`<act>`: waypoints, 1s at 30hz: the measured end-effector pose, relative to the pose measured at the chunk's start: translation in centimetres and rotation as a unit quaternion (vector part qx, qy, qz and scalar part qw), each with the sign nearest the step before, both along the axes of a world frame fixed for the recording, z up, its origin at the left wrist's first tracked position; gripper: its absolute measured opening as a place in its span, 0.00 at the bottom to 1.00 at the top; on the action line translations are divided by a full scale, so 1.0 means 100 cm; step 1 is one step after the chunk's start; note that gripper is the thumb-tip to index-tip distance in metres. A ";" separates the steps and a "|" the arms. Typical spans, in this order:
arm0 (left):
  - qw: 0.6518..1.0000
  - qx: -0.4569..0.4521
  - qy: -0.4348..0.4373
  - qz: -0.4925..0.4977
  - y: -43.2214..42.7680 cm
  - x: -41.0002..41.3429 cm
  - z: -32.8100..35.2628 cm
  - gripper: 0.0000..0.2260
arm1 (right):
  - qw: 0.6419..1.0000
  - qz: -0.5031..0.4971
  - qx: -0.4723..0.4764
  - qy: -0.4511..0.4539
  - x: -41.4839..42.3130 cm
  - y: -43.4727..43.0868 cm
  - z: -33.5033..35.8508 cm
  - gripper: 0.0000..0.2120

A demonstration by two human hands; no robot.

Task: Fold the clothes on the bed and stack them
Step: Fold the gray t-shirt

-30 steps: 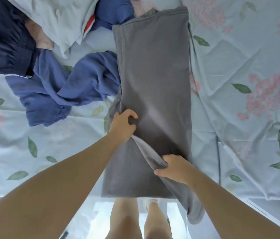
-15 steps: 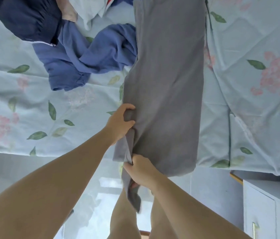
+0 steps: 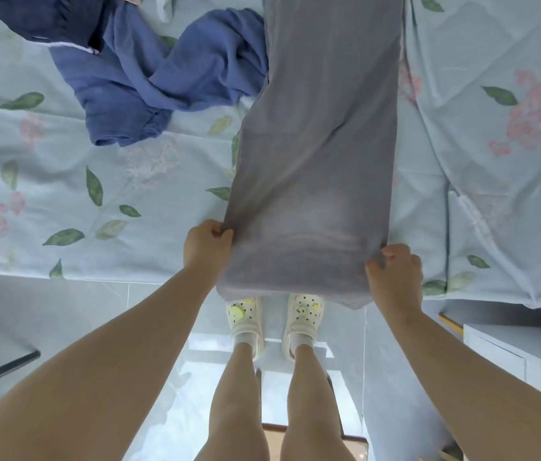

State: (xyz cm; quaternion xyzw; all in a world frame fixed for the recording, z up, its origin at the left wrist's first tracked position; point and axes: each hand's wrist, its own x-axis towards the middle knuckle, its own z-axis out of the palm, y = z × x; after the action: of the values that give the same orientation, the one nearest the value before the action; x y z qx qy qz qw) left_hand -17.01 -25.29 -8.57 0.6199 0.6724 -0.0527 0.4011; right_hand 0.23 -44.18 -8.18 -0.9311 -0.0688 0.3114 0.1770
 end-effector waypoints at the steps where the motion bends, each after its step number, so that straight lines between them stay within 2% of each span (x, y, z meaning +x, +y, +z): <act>1: 1.000 -0.010 0.005 -0.002 -0.001 0.001 -0.001 0.06 | 1.000 -0.029 0.001 -0.001 0.002 0.000 0.000 0.18; 3: 0.999 -0.043 -0.008 -0.001 -0.002 0.006 0.000 0.09 | 0.996 -0.079 0.024 0.021 0.004 0.003 -0.002 0.22; 5: 0.995 -0.079 -0.061 0.000 -0.001 0.012 0.003 0.12 | 0.992 -0.092 0.060 0.065 0.005 0.006 -0.005 0.17; 7: 0.984 -0.122 -0.129 0.005 0.001 0.014 0.005 0.11 | 0.988 -0.088 0.078 0.096 0.008 0.004 -0.006 0.06; 8: 0.979 -0.141 -0.144 0.004 0.001 0.014 0.007 0.11 | 0.985 -0.101 0.091 0.109 0.011 0.000 -0.006 0.10; 11: 0.985 -0.134 -0.104 -0.023 -0.005 0.011 0.009 0.11 | 0.961 -0.187 0.144 0.142 0.015 -0.019 -0.004 0.15; 13: 0.990 -0.116 -0.069 -0.041 -0.015 0.008 0.008 0.12 | 0.963 -0.185 0.133 0.142 0.013 -0.031 -0.003 0.15; 15: 0.982 -0.152 -0.116 0.002 -0.025 0.007 0.008 0.11 | 0.966 -0.167 0.120 0.158 0.012 -0.038 -0.006 0.14; 17: 0.958 -0.199 -0.197 0.067 -0.031 0.007 0.008 0.10 | 0.956 -0.172 0.130 0.201 0.013 -0.041 -0.008 0.10; 18: 0.954 -0.203 -0.209 0.077 -0.033 0.007 0.009 0.09 | 0.951 -0.172 0.137 0.218 0.013 -0.043 -0.009 0.07; 19: 0.959 -0.190 -0.199 0.073 -0.036 0.007 0.009 0.08 | 0.950 -0.165 0.138 0.224 0.013 -0.045 -0.010 0.06; 21: 0.982 -0.124 -0.136 0.052 -0.041 0.004 0.010 0.06 | 0.956 -0.159 0.131 0.207 0.012 -0.051 -0.010 0.10; 23: 0.984 -0.112 -0.128 0.060 -0.046 0.001 0.013 0.06 | 0.954 -0.173 0.137 0.203 0.011 -0.055 -0.009 0.11; 26: 0.947 -0.239 -0.206 0.059 -0.050 -0.003 0.023 0.15 | 0.930 -0.186 0.150 0.280 0.012 -0.057 -0.005 0.05; 28: 0.929 -0.310 -0.202 0.007 -0.049 -0.005 0.034 0.17 | 0.921 -0.160 0.141 0.326 0.015 -0.058 0.002 0.09; 30: 0.928 -0.318 -0.196 -0.002 -0.044 -0.009 0.045 0.14 | 0.919 -0.129 0.134 0.348 0.017 -0.060 0.011 0.13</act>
State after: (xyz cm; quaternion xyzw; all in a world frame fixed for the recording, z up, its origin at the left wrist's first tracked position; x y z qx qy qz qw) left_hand -17.86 -29.66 -4.11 0.4594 0.5271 -0.1417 0.7008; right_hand 1.90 -50.18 -7.06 -0.7326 0.0766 0.5779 0.3513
